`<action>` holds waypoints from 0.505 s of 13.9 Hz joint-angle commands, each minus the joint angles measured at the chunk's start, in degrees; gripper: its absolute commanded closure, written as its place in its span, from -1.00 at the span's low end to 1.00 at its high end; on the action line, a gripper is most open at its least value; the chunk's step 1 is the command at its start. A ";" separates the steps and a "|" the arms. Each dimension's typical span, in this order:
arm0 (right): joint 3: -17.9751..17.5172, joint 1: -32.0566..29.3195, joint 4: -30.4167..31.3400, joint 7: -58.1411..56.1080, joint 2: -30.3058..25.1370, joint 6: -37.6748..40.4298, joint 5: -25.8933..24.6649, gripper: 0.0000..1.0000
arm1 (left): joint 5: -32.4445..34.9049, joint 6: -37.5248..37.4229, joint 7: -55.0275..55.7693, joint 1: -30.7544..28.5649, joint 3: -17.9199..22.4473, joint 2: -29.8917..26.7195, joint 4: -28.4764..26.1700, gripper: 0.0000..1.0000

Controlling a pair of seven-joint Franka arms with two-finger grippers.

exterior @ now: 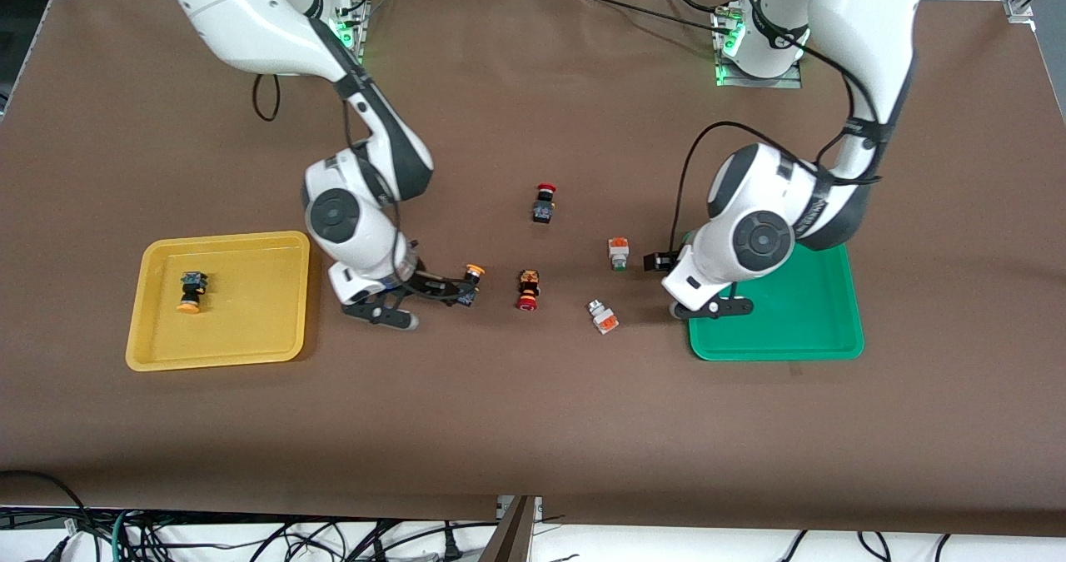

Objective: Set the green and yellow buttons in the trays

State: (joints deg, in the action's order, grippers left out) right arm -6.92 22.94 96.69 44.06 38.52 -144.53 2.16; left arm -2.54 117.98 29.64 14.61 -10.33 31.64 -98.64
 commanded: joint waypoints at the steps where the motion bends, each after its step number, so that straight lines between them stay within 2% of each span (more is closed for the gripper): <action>1: 0.76 2.98 -2.11 6.29 2.51 -3.82 -0.23 -1.00 | -0.71 5.14 7.43 4.98 0.48 -0.88 -4.01 -1.00; 4: 0.85 3.86 -2.30 6.48 4.01 -4.18 -0.58 -1.00 | -0.01 6.64 7.71 7.10 0.48 0.35 -4.10 -1.00; 7: 2.43 5.53 -1.77 6.30 5.07 -3.83 -2.33 -1.00 | 0.17 11.02 7.45 8.33 0.57 2.89 -4.19 -1.00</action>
State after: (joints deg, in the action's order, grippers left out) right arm -6.08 26.84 95.76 49.37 42.37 -148.37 1.25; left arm -2.53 125.73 37.12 22.22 -10.49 32.97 -102.44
